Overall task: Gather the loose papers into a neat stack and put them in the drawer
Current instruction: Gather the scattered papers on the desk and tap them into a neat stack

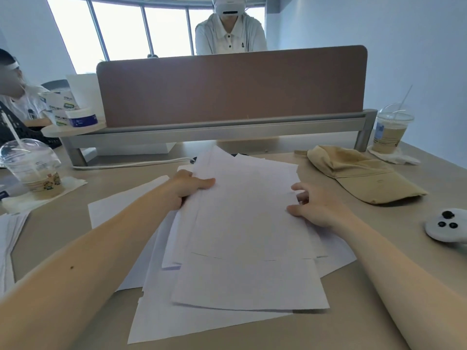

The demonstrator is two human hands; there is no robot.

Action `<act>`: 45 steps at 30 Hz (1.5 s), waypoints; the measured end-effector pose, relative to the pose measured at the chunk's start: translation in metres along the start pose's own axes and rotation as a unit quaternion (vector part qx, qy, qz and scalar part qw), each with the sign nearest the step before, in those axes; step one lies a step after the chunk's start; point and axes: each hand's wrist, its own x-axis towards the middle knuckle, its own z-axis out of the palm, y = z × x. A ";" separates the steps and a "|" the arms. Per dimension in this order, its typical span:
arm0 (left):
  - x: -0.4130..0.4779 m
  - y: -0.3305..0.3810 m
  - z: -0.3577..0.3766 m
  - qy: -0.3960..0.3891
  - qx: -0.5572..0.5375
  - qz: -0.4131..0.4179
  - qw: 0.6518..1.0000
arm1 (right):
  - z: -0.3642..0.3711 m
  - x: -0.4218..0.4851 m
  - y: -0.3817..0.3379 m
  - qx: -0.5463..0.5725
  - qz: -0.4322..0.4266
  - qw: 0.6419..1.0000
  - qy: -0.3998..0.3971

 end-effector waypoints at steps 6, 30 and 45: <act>-0.008 -0.018 -0.030 0.088 0.051 0.037 0.994 | 0.005 0.003 -0.003 0.089 0.031 0.995 0.036; -0.054 -0.055 -0.062 0.119 -0.073 -0.001 0.990 | 0.005 0.000 0.003 0.083 0.055 0.995 0.019; -0.078 0.006 -0.078 0.337 0.329 0.421 0.775 | 0.008 -0.001 0.002 0.145 0.083 0.986 -0.015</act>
